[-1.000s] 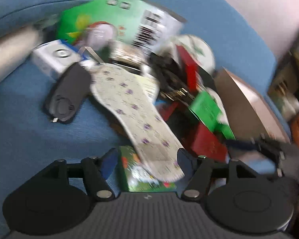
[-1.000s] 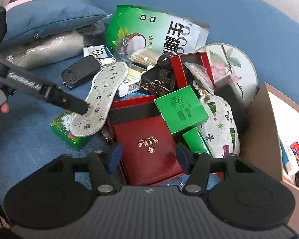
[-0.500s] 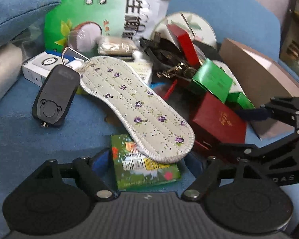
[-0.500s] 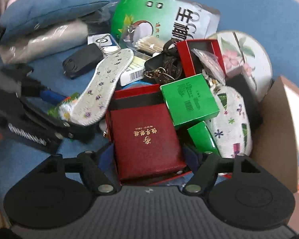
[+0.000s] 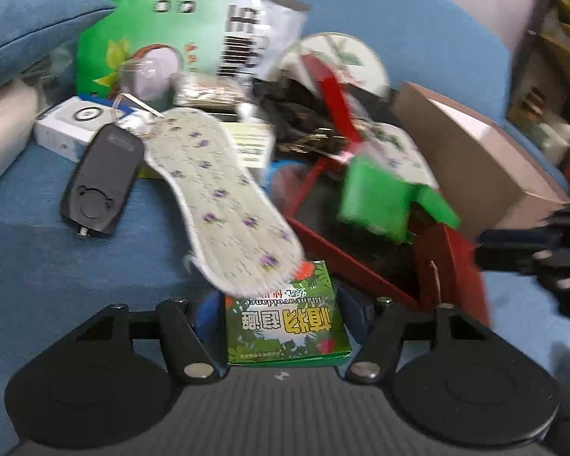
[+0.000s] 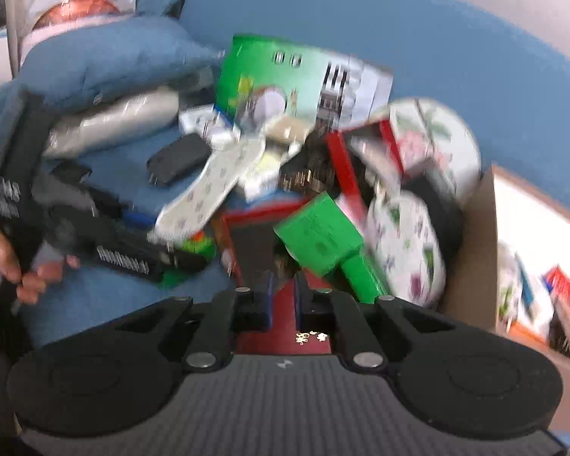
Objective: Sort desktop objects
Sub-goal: 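Grasp the green soap box with the left tool while the right tool grasps the red gift box, then carry the soap box and red gift box over the cardboard box and release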
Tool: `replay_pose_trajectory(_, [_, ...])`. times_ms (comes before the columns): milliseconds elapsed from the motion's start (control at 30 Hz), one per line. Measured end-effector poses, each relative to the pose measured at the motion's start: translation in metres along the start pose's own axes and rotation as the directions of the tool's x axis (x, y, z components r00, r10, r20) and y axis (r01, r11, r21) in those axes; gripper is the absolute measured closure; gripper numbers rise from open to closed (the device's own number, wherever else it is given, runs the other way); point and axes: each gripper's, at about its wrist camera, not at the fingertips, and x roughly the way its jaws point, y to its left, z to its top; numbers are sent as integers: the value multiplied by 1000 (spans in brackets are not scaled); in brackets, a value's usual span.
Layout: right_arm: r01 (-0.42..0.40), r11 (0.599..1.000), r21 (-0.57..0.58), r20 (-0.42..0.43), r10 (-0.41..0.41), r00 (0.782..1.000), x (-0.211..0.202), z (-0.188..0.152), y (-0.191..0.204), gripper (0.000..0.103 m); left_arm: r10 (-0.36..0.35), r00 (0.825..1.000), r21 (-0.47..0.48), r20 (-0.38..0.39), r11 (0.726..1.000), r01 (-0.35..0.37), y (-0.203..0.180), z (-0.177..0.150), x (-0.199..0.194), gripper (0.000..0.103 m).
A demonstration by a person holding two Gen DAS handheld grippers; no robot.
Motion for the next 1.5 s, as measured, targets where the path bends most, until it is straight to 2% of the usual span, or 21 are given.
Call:
replay_pose_trajectory(67, [7,1000,6,-16,-7,1000,0,-11,-2,90,-38,999,16,-6,999,38,-2,-8,-11,36])
replay_pose_trajectory(100, [13,1000,13,-32,-13,999,2,-17,-3,79,-57,998,13,-17,998,57,-2,-12,-14,36])
replay_pose_trajectory(133, [17,999,27,-44,-16,999,4,-20,-4,55,-73,997,7,-28,997,73,-2,-17,-16,36])
replay_pose_trajectory(233, [38,995,92,-44,-34,998,4,-33,-3,26,-98,994,5,-44,995,98,-5,-29,-21,36])
replay_pose_trajectory(267, [43,994,105,-37,-39,999,2,-37,-2,23,-105,994,19,-44,994,106,-8,-30,-23,36])
replay_pose_trajectory(333, [52,994,96,-32,-49,998,0,-42,2,22,-147,988,27,-51,989,149,-11,-30,-23,36])
replay_pose_trajectory(400, [66,997,38,-44,-64,997,2,-45,4,19,-181,982,39,-58,982,183,-15,-31,-21,35])
replay_pose_trajectory(467, [124,992,-7,-69,-124,990,10,-45,4,15,-165,984,59,-68,984,169,-19,-33,-16,35])
replay_pose_trajectory(533, [181,983,18,-83,-179,980,17,-43,0,15,-155,986,69,-65,985,160,-20,-35,-15,35])
replay_pose_trajectory(633, [147,986,73,-61,-143,988,23,-39,-6,14,-165,984,58,-62,984,169,-18,-34,-15,35])
replay_pose_trajectory(700, [125,992,34,-64,-122,990,31,-35,-5,13,-177,983,37,-57,983,179,-14,-35,-15,35])
replay_pose_trajectory(800, [136,990,-44,-91,-139,986,46,-34,-12,13,-183,982,23,-53,983,185,-13,-35,-16,35])
replay_pose_trajectory(833, [127,992,-28,-96,-129,987,47,-34,-17,18,-182,982,26,-52,983,183,-13,-35,-16,35])
replay_pose_trajectory(933, [80,992,103,-119,-67,991,38,-37,-32,19,-175,983,37,-50,984,177,-15,-35,-15,35])
replay_pose_trajectory(1167, [89,995,48,-224,-76,972,13,-57,-8,20,-174,983,64,-59,982,177,-23,-36,-17,35])
replay_pose_trajectory(1233, [61,996,60,-230,-46,972,4,-66,-3,21,-173,983,80,-63,981,178,-27,-37,-16,35])
replay_pose_trajectory(1300, [36,997,67,-220,-21,975,-2,-75,-2,14,-152,986,93,-64,983,158,-33,-37,-14,35])
replay_pose_trajectory(1400, [60,996,59,-232,-45,972,-3,-85,-4,12,-120,991,101,-55,987,125,-40,-37,-11,35])
replay_pose_trajectory(1500, [50,993,103,-238,-24,971,-2,-88,-9,12,-104,993,114,-61,987,110,-44,-36,-9,37])
